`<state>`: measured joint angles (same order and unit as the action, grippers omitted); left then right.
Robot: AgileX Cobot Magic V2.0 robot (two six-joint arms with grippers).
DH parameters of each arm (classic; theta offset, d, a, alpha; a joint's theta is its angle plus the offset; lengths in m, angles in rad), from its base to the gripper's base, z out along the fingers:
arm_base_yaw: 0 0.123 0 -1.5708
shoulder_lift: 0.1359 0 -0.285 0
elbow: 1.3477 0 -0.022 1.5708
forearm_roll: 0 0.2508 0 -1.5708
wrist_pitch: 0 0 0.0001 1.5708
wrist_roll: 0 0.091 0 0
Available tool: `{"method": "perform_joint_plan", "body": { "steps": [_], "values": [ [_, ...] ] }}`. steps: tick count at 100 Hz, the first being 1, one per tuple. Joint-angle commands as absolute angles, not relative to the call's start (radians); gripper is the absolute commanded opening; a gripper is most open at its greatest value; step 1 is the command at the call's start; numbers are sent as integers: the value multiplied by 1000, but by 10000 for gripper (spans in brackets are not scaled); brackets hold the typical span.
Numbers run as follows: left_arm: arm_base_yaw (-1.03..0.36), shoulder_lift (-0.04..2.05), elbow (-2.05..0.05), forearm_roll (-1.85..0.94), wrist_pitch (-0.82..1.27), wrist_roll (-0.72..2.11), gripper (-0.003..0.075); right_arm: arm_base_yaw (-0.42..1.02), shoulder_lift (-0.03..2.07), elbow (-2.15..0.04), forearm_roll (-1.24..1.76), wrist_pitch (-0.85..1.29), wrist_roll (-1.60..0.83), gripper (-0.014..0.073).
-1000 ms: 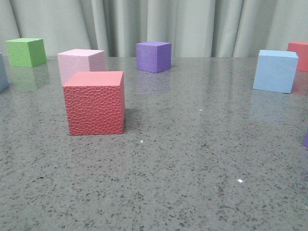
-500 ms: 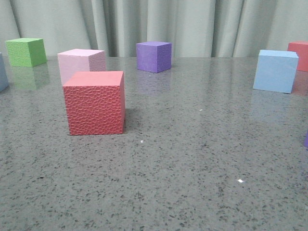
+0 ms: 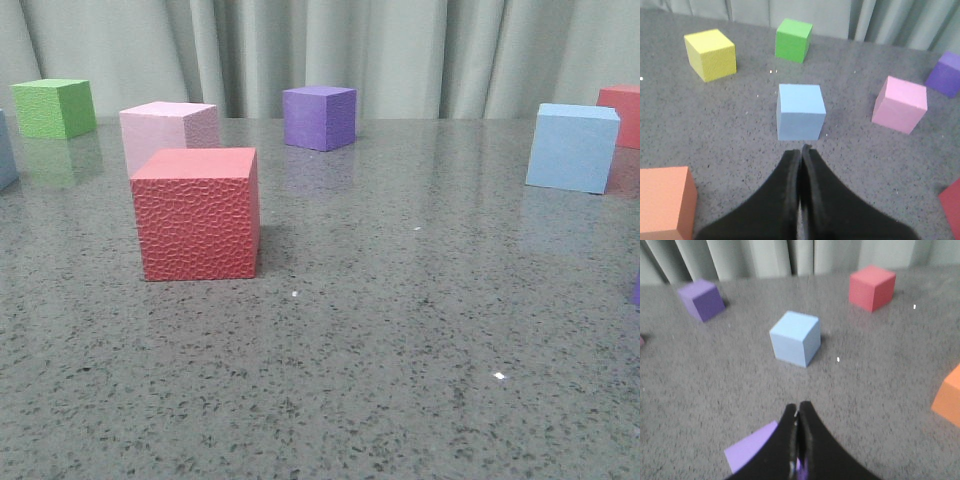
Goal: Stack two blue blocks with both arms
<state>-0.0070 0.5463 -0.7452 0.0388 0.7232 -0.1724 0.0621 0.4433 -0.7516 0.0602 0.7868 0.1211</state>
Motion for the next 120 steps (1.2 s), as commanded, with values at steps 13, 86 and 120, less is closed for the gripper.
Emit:
{"method": "perform_joint_plan", "body": {
  "steps": [13, 86, 120],
  "values": [
    [-14, 702, -885, 29, 805, -175, -19, 59, 541, -860, 63, 817, 117, -122],
    [-14, 748, -889, -10, 782, -109, 122, 59, 543, -858, 63, 812, 117, 189],
    [-16, 748, -889, -37, 782, -73, 700, 59, 543, -858, 63, 813, 117, 588]
  ]
}}
